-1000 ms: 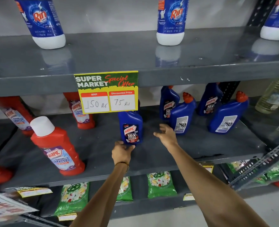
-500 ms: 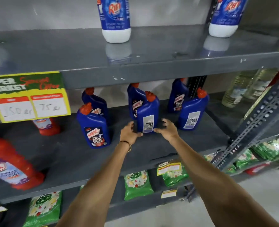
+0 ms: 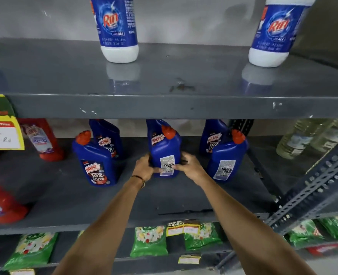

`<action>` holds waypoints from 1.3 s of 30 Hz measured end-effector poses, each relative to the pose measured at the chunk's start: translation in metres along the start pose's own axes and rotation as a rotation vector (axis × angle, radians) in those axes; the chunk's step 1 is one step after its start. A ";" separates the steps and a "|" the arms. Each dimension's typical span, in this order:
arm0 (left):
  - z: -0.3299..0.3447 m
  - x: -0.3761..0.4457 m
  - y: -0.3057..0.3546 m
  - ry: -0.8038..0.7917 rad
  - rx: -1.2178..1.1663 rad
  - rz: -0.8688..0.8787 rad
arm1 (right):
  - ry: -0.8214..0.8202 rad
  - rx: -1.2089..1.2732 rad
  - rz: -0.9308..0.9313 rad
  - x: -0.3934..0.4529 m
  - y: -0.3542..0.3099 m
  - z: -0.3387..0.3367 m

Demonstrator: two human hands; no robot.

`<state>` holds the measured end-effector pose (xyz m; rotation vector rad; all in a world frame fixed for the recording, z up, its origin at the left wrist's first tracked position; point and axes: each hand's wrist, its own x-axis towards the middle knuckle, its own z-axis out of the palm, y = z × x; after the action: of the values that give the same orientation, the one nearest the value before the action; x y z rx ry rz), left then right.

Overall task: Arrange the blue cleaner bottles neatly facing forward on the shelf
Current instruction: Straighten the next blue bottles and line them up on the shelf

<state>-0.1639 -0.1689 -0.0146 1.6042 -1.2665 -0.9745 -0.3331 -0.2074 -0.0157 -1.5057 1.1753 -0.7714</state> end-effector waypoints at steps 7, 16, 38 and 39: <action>-0.007 -0.014 0.003 0.086 -0.023 0.119 | -0.076 0.098 -0.046 -0.004 -0.027 -0.003; -0.002 -0.035 0.014 0.209 0.111 0.180 | 0.065 0.166 -0.123 -0.006 -0.047 0.023; 0.006 -0.026 0.018 0.130 0.030 -0.057 | -0.296 0.329 0.004 -0.008 -0.029 -0.008; 0.008 -0.028 0.018 0.172 0.094 -0.070 | -0.261 0.290 -0.003 -0.008 -0.028 -0.005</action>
<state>-0.1825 -0.1453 0.0018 1.7754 -1.1586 -0.8103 -0.3325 -0.2018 0.0137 -1.3201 0.8288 -0.6900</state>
